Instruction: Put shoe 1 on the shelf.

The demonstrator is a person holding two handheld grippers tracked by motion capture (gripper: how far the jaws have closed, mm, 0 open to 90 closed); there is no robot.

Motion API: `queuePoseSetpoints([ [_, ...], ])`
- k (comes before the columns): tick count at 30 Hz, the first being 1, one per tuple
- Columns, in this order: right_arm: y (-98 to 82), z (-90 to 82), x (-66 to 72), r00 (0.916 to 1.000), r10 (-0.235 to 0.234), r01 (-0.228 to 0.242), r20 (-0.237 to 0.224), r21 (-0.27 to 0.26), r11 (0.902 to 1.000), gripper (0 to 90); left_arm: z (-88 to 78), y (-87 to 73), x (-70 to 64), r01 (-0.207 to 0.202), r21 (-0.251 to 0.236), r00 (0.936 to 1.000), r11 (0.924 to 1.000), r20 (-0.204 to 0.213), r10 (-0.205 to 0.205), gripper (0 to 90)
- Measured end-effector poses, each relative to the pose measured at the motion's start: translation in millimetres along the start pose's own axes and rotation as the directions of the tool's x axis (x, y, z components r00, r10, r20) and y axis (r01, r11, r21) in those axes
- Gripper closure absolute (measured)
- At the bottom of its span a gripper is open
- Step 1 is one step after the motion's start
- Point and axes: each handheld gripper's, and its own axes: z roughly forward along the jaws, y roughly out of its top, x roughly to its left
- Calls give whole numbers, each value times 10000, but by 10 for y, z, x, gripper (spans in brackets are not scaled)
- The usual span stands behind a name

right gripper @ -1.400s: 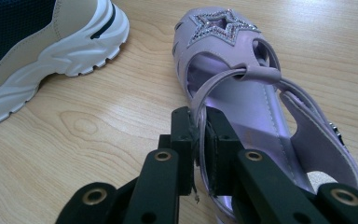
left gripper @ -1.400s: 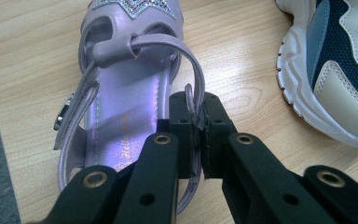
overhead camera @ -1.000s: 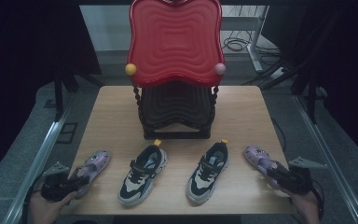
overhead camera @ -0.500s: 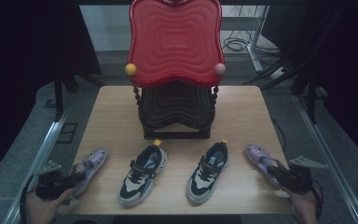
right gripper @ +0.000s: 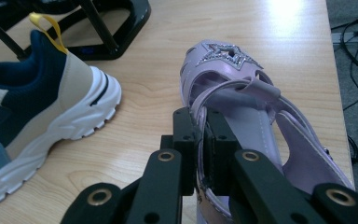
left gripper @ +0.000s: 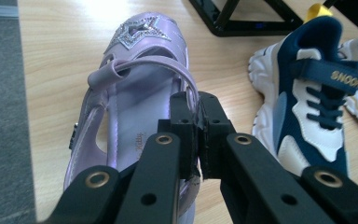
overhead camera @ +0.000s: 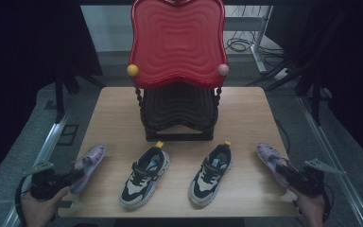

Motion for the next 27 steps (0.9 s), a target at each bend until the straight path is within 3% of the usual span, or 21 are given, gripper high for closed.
queuePoseSetpoints([
  [14,108,-56,135,9991,-64,38,-421,-619,9981,849,56,250,-195,-87,-925,9982,9957,589,142,864],
  [27,196,-90,255,9965,-164,76,-824,-1051,9944,849,131,413,-356,-315,-1228,9951,9919,894,427,864],
])
